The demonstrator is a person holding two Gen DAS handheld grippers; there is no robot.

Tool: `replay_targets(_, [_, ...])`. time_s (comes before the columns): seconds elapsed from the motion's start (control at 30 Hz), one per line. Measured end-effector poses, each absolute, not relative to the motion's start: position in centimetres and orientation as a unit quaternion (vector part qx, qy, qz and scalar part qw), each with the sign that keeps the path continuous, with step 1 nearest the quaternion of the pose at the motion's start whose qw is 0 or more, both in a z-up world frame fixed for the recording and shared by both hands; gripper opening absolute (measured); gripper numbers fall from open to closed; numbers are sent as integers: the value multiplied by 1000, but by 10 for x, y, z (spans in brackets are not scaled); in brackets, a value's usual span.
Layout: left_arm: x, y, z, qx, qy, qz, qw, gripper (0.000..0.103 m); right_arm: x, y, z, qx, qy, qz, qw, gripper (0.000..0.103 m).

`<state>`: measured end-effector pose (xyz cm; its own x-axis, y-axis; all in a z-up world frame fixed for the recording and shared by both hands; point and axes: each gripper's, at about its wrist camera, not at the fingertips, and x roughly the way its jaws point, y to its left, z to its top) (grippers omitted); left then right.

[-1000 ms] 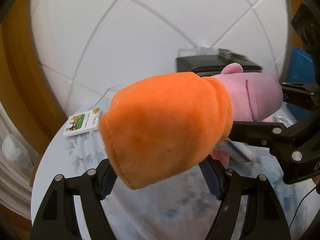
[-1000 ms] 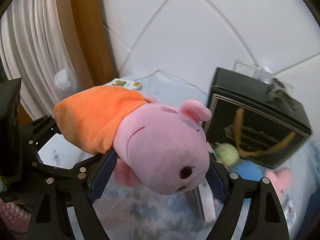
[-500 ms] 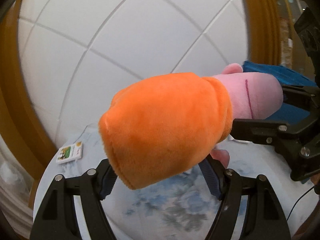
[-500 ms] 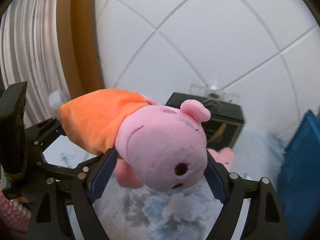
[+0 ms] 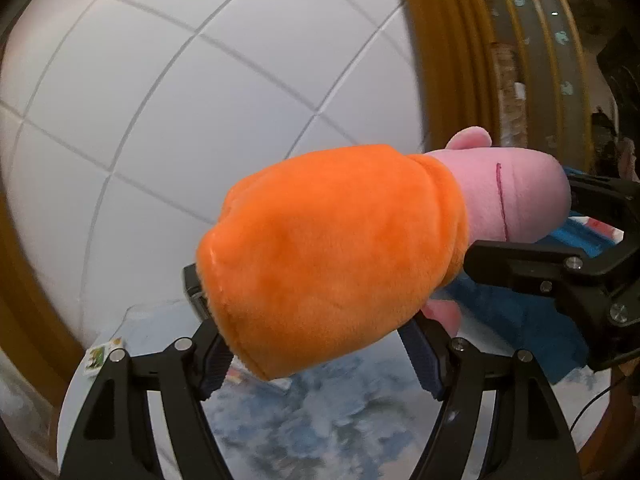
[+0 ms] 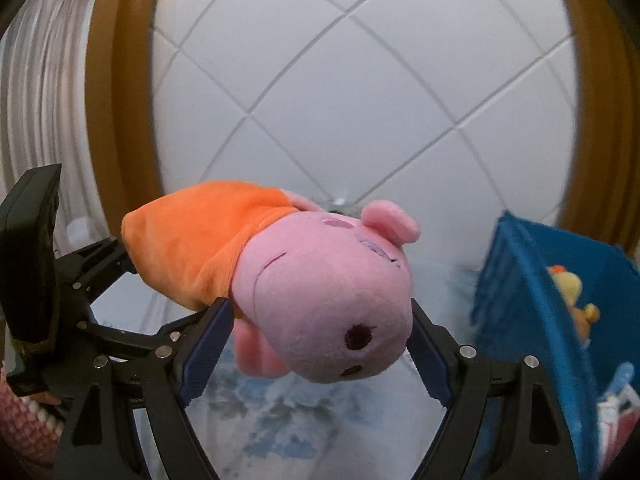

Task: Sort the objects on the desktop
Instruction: 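Lift and carry the orange-dressed pig plush with both tools over the blue bin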

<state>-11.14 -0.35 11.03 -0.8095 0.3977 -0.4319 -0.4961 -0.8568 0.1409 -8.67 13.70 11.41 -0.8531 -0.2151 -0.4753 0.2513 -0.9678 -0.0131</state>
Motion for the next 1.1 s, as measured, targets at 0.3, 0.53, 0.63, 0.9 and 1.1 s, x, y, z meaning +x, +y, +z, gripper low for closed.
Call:
replay_targets(0.3, [-90,82,141,-163,138,932,292,74,-37,220,145,213,23,-975,61,85])
replay_targets(0.53, [-70,164,155,-156,138,917,340,74,-3,295,160,206,9,-978,7,85])
replay_targets(0.63, [-58,200,160,-155,139,910,359,74,10,328,165,203,0,-979,-12,85])
replay_targets(0.9, [-35,300,158,-169,161,889,393,74,44,411,164,208,-24,-976,-56,85])
replay_targets(1.1, [-29,349,141,-204,191,875,395,74,61,461,151,228,-50,-970,-69,85])
